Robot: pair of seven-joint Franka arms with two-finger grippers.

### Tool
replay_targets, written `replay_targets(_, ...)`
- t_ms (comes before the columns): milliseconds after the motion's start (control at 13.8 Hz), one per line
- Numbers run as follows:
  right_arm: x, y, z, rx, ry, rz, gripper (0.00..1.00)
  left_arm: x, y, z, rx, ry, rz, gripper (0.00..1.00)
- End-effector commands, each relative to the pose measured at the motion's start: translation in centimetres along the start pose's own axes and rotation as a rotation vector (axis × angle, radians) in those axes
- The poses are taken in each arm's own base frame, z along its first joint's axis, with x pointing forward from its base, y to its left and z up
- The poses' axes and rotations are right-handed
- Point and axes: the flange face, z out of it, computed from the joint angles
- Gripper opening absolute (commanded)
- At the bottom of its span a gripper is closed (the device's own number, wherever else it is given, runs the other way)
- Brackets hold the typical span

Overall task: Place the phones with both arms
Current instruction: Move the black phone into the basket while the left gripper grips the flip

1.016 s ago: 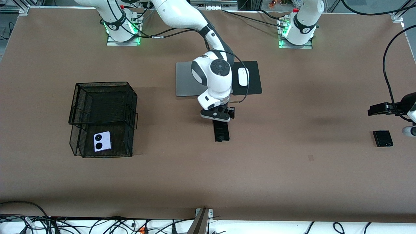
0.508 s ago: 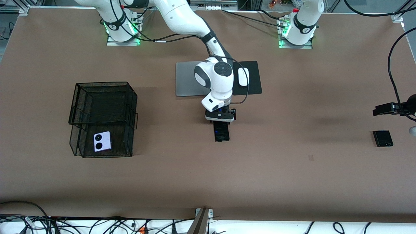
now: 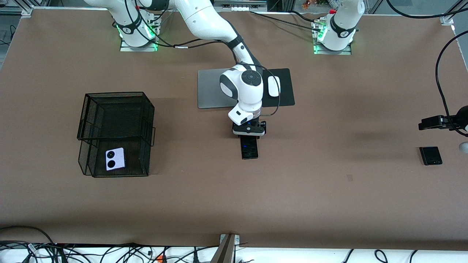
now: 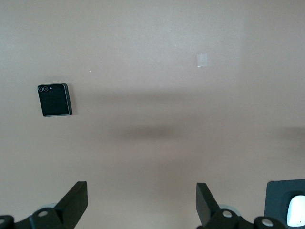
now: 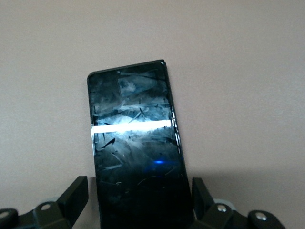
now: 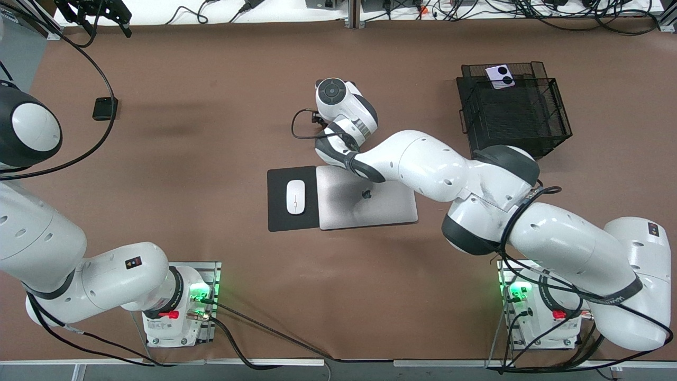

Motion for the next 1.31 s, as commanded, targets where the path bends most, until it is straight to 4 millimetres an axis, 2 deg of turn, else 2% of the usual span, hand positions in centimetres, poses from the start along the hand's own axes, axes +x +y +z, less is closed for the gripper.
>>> replay_targets(0, 0.2, -0.2, 0.0, 0.005, 0.011, -0.019, 0.6, -0.4, 0.1, -0.5, -0.001, 0.011, 0.02, 1.0)
replay_targets(73, 0.4, -0.3, -0.3, 0.009, 0.011, -0.015, 0.5, -0.4, 0.0, -0.4, -0.002, 0.006, 0.018, 1.0)
replay_targets(145, 0.6, -0.3, -0.7, 0.012, 0.012, -0.013, 0.46, -0.4, 0.1, -0.5, -0.001, 0.008, 0.02, 1.0)
replay_targets(435, 2.0, -0.4, -3.4, -0.001, -0.021, 0.011, 0.43, -0.4, 0.3, -0.5, -0.001, 0.008, 0.021, 1.0)
replay_targets(508, 2.8, -0.3, -5.1, -0.008, -0.04, 0.023, 0.43, -0.4, 0.3, -0.5, -0.001, 0.007, 0.021, 1.0)
replay_targets(726, 7.3, 1.6, -11.7, -0.002, -0.101, 0.066, 0.43, -0.4, 0.6, -0.6, -0.002, 0.006, 0.016, 1.0)
replay_targets(871, 10.5, 4.3, -15.0, -0.004, -0.144, 0.033, 0.43, -0.2, 0.6, -0.2, 0.008, -0.001, 0.013, 1.0)
replay_targets(1016, 14.0, 10.4, -17.1, -0.058, -0.196, 0.027, 0.43, 1.0, -1.3, 2.5, 0.085, -0.041, -0.015, 1.0)
replay_targets(1089, 14.8, 13.3, -17.4, -0.068, -0.222, 0.017, 0.43, 1.8, -2.7, 4.1, 0.104, -0.052, -0.026, 1.0)
replay_targets(1234, 16.2, 19.8, -18.5, -0.064, -0.265, 0.044, 0.43, 2.2, -8.9, 6.6, 0.136, -0.021, -0.07, 1.0)
